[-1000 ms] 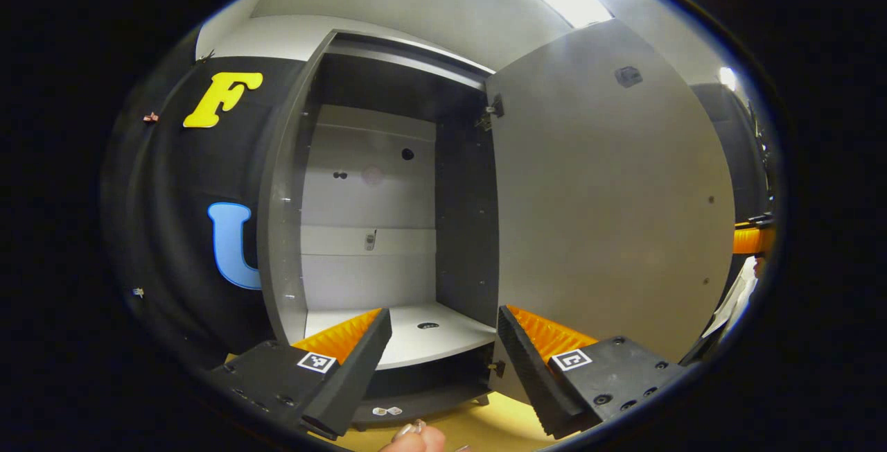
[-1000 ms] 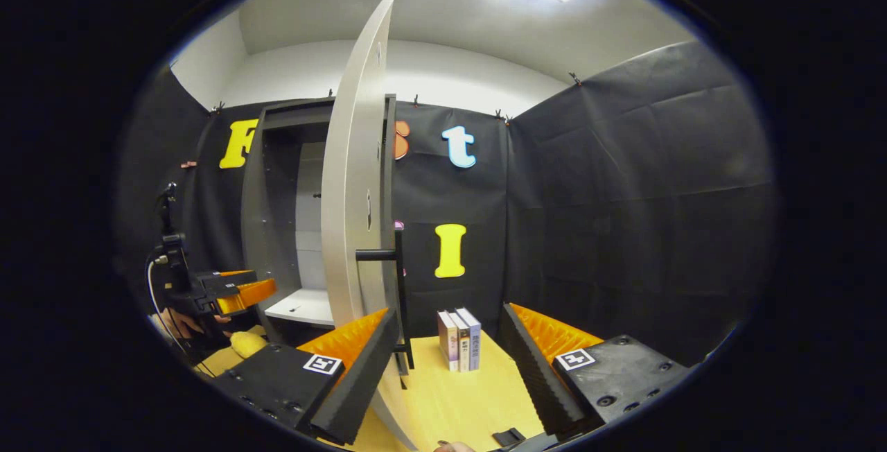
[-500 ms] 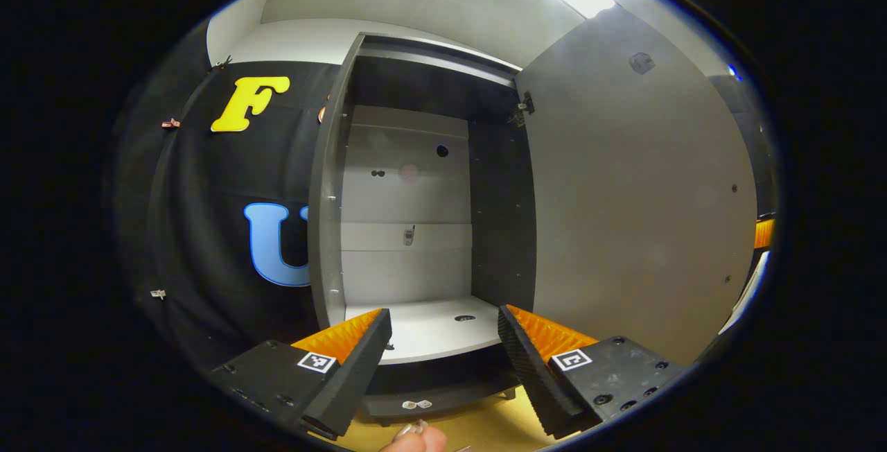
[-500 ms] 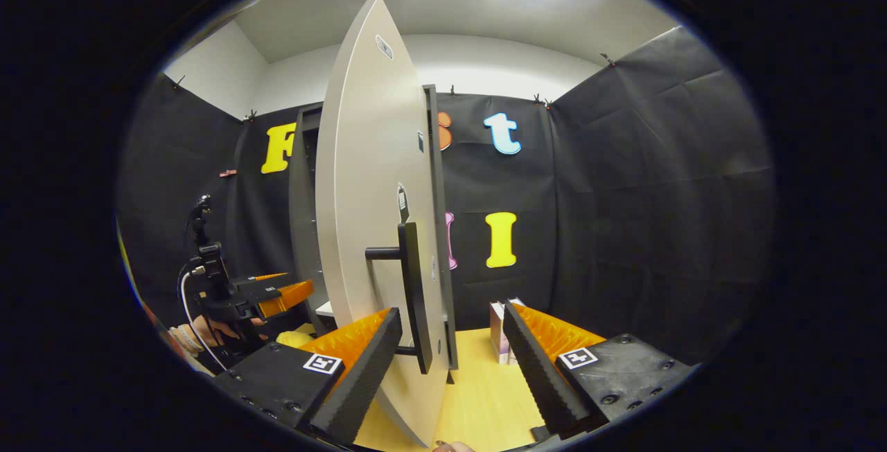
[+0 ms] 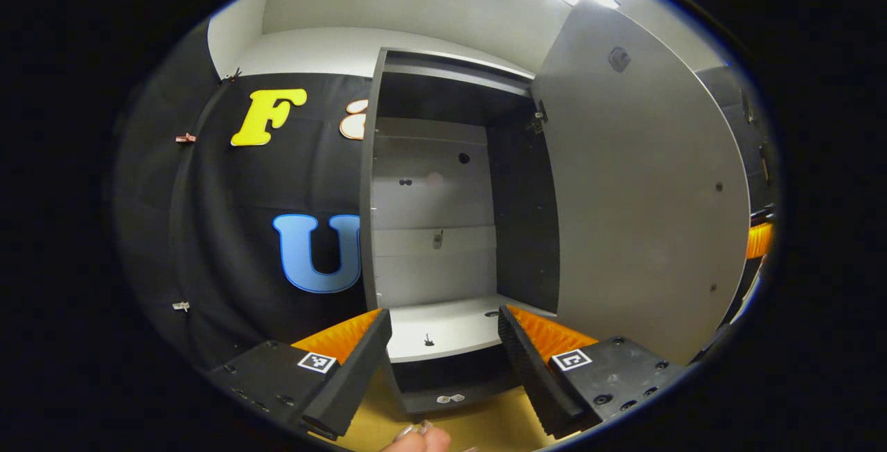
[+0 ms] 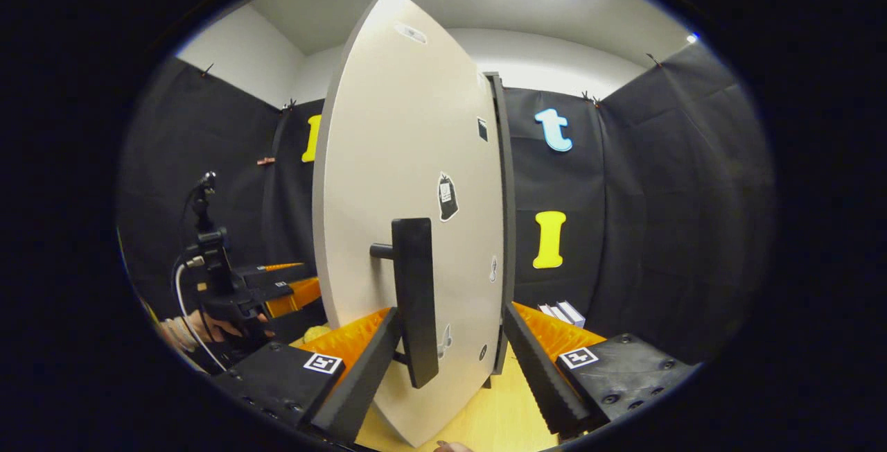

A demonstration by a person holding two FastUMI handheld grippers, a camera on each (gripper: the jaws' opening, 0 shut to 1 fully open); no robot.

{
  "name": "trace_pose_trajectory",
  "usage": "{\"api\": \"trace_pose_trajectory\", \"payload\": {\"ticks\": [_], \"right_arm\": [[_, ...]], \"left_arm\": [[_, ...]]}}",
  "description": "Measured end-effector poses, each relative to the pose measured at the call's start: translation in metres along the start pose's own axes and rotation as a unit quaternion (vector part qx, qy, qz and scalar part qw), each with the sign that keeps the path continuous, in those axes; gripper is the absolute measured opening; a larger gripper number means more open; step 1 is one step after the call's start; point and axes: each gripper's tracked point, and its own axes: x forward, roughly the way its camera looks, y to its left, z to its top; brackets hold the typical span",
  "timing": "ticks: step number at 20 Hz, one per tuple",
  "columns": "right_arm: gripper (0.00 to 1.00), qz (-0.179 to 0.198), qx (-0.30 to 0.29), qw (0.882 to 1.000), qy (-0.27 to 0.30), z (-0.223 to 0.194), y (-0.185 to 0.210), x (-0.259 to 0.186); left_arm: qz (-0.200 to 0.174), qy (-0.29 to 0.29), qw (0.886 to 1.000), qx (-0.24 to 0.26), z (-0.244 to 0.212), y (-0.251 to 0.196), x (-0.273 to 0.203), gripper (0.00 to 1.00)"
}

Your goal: Open the cabinet door with the right hand, grasp the bottle in the cabinet with the left hand and place it on the coaster, then close the cabinet door with the right hand.

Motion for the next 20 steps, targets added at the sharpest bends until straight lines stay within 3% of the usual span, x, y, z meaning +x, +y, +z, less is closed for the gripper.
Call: {"api": "trace_pose_trajectory", "payload": {"ticks": [4,7,12,20], "right_arm": [[0.97,0.027,0.037,0.999,0.006,-0.015,0.023,0.03],[0.98,0.013,0.002,1.0,-0.006,-0.009,0.016,0.035],[0.96,-0.02,0.018,1.0,0.013,-0.009,0.025,0.016],[0.97,0.0,0.061,0.997,0.039,-0.033,0.056,0.023]], "left_arm": [[0.016,0.006,1.0,0.004,-0.001,0.016,-0.014,0.97],[0.023,0.012,1.0,-0.001,-0.001,0.024,-0.021,0.97],[0.037,0.009,0.999,0.001,0.005,0.031,-0.028,0.97],[0.034,0.007,0.999,-0.005,0.005,0.033,-0.036,0.97]]}}
